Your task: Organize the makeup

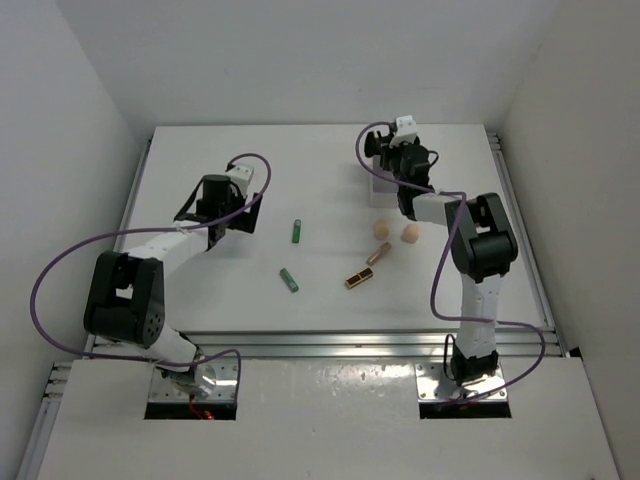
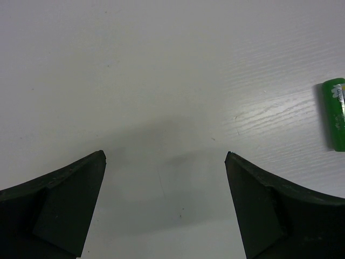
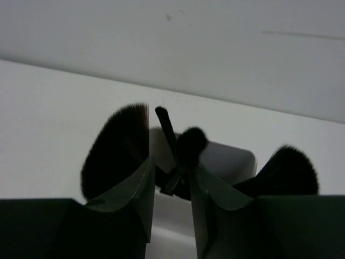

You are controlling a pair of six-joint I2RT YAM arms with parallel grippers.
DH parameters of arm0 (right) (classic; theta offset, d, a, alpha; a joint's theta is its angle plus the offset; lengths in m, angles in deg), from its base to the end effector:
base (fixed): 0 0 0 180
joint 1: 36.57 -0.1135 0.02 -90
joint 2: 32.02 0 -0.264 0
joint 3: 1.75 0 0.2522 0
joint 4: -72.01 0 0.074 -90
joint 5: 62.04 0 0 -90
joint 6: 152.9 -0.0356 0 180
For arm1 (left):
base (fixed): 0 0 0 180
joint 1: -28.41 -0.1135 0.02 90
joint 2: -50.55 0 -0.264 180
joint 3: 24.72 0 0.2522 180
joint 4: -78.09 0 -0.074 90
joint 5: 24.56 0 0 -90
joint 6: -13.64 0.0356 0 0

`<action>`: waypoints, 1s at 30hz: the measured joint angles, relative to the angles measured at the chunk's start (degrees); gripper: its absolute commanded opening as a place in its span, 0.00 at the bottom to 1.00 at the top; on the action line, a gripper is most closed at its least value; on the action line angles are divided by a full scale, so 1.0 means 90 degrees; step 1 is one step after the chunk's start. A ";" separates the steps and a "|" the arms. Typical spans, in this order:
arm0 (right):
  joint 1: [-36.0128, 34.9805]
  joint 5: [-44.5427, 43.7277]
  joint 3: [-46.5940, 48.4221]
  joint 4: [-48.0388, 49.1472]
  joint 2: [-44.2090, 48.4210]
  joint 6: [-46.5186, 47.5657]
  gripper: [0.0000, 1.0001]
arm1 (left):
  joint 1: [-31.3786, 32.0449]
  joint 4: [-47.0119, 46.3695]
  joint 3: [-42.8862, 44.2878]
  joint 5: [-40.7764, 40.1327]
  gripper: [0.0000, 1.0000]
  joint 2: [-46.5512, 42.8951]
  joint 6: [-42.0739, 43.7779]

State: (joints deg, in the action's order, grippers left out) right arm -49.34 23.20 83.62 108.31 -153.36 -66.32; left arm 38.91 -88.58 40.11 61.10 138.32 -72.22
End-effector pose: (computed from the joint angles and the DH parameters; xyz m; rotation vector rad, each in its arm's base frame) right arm 0.4599 0.1012 0.1915 -0.0624 1.5660 0.1573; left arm 0.3252 -0.0575 0.2142 0.2386 2.1888 0.0214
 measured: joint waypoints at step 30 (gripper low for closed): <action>0.0134 -0.0401 -0.0151 -0.9462 0.3468 -0.1224 0.65 | 0.0493 -0.0199 -0.0964 0.0925 0.99 -0.0996 0.0129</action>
State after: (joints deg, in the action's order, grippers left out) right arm -48.14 19.60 82.27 23.16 -122.14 -77.34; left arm 43.35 -90.37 31.43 69.43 129.35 -71.06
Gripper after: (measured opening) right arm 0.644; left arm 0.990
